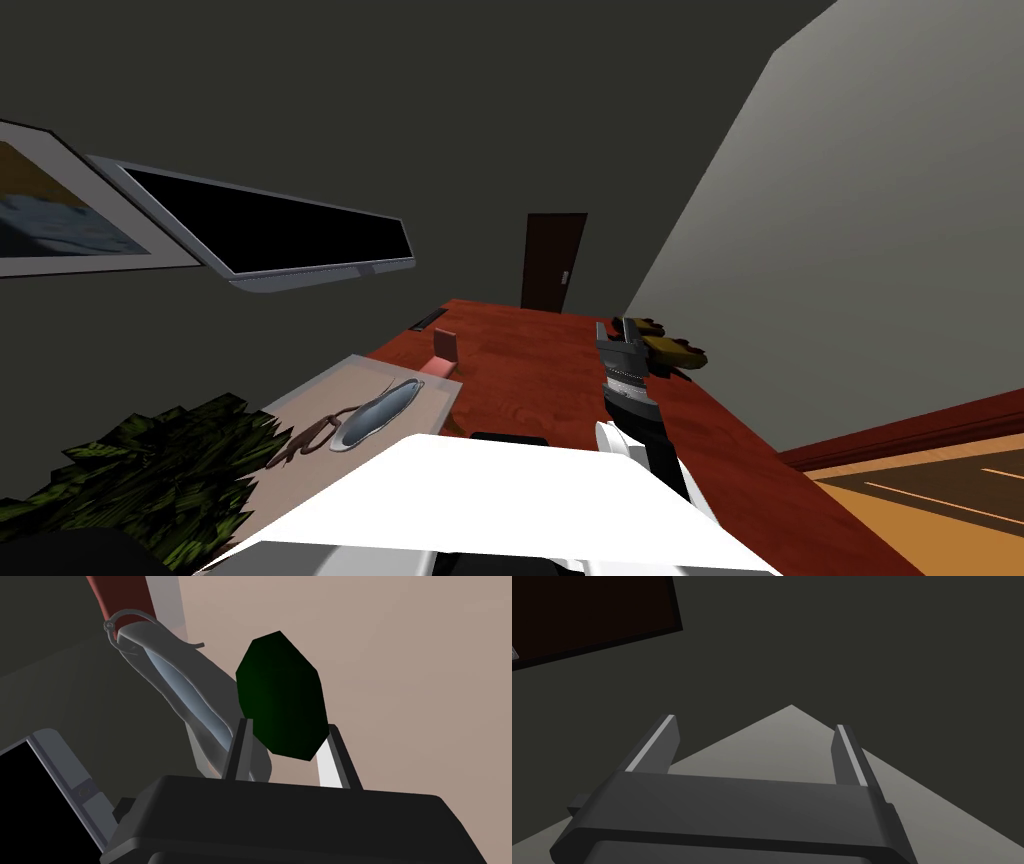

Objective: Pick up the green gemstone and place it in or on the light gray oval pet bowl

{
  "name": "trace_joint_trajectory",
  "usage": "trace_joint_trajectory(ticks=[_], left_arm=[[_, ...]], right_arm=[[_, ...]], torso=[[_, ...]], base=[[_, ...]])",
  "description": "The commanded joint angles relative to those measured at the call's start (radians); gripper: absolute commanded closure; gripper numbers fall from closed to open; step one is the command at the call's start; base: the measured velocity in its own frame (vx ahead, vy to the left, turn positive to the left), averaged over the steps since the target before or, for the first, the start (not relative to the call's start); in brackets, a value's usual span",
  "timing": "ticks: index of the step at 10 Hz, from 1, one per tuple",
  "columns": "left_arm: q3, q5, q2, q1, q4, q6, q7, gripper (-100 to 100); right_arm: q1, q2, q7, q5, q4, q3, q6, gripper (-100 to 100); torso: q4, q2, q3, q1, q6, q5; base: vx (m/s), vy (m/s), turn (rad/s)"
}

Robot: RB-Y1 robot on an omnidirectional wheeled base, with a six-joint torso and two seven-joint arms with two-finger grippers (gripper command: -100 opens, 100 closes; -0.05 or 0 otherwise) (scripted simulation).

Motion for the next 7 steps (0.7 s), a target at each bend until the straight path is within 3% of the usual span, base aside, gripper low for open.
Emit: trace_joint_trajectory(ticks=[1, 7], left_arm=[[-0.001, 0.028, 0.004, 0.012, -0.021, 0.017, 0.011, 100], [-0.001, 0.028, 0.004, 0.012, -0.021, 0.017, 0.011, 100]], right_arm=[[0.000, 0.000, 0.000, 0.000, 0.000, 0.000, 0.000, 0], [0.000, 0.000, 0.000, 0.000, 0.000, 0.000, 0.000, 0]], torso=[[0.000, 0.000, 0.000, 0.000, 0.000, 0.000], [0.000, 0.000, 0.000, 0.001, 0.000, 0.000]], base=[[-0.006, -0.014, -0.041], [-0.002, -0.004, -0.011]])
